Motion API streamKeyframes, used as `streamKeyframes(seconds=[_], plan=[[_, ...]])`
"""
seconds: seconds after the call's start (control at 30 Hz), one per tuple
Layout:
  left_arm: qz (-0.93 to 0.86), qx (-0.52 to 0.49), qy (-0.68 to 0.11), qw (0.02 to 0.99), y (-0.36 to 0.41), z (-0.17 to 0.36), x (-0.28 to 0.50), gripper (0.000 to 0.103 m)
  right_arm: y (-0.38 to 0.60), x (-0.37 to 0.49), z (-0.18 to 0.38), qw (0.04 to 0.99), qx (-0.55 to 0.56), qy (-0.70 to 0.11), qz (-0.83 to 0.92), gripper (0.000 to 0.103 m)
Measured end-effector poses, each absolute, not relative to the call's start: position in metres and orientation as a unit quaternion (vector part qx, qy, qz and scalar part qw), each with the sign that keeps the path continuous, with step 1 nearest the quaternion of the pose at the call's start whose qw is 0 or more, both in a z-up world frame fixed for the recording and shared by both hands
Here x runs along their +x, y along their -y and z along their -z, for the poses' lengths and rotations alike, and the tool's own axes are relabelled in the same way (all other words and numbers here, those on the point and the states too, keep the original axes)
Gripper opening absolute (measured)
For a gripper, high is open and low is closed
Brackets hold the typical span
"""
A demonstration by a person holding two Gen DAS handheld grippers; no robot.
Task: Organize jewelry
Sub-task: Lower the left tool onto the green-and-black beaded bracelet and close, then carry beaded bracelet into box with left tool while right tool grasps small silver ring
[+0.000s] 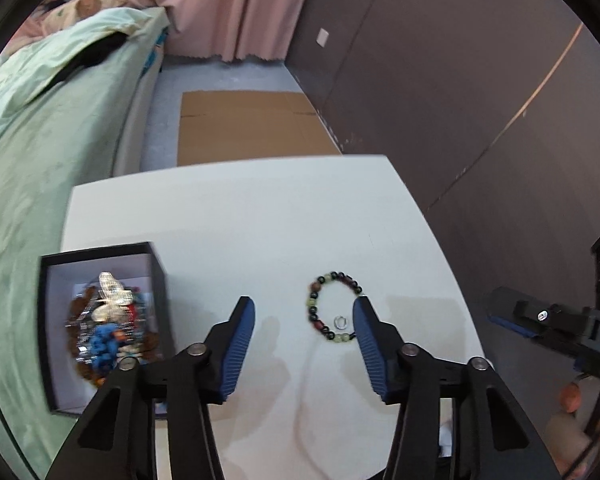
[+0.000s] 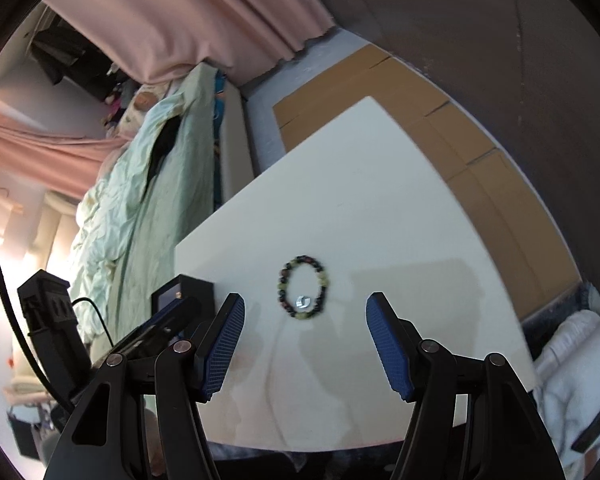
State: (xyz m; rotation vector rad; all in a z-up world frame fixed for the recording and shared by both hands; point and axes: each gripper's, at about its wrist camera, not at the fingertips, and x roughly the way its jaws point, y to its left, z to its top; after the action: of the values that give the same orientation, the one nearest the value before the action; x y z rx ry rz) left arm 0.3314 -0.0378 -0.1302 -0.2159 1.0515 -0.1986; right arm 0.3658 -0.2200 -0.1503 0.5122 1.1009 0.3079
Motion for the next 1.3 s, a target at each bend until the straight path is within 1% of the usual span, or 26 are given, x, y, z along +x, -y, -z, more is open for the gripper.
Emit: streamKeyframes(seconds=[0.07,0.2,0.27,0.3,0.53,0.6,0.67,0.7,0.83,1.07,1.3], plan=[[0.092,-0.09,-0.511,0.85,0.048,0.141,0.338,0.046,0.225,0.369,0.152,0.813,0.234,-0.518,-0.129,0.064],[0.084,-0.061,-0.525,0.845,0.065,0.159,0.347,0.044,0.237,0.376,0.158,0.805,0.251,-0.523,-0.124,0.064],[0.079,-0.05,-0.533,0.841,0.07,0.168,0.352,0.033,0.241,0.379,0.159,0.805,0.255,-0.522,-0.124,0.064],[0.075,-0.046,-0.539,0.838,0.073,0.174,0.355,0.031,0.243,0.38,0.159,0.804,0.257,-0.521,-0.126,0.064],[0.06,-0.03,-0.552,0.831,0.084,0.192,0.363,0.029,0.244,0.385,0.16,0.8,0.262,-0.523,-0.131,0.064],[0.058,-0.021,-0.554,0.83,0.087,0.194,0.364,0.027,0.243,0.385,0.16,0.801,0.261,-0.522,-0.133,0.064],[0.053,-0.01,-0.561,0.826,0.088,0.2,0.365,0.021,0.242,0.384,0.159,0.802,0.259,-0.521,-0.133,0.064],[0.052,-0.003,-0.554,0.831,0.089,0.2,0.363,0.021,0.242,0.384,0.159,0.803,0.257,-0.521,-0.132,0.064],[0.04,0.004,-0.555,0.831,0.086,0.2,0.363,0.008,0.237,0.386,0.16,0.805,0.246,-0.525,-0.121,0.064],[0.065,-0.017,-0.548,0.834,0.075,0.192,0.357,0.008,0.226,0.384,0.167,0.803,0.233,-0.535,-0.122,0.064],[0.103,-0.04,-0.511,0.853,0.077,0.155,0.349,0.008,0.218,0.384,0.169,0.803,0.227,-0.538,-0.12,0.064]])
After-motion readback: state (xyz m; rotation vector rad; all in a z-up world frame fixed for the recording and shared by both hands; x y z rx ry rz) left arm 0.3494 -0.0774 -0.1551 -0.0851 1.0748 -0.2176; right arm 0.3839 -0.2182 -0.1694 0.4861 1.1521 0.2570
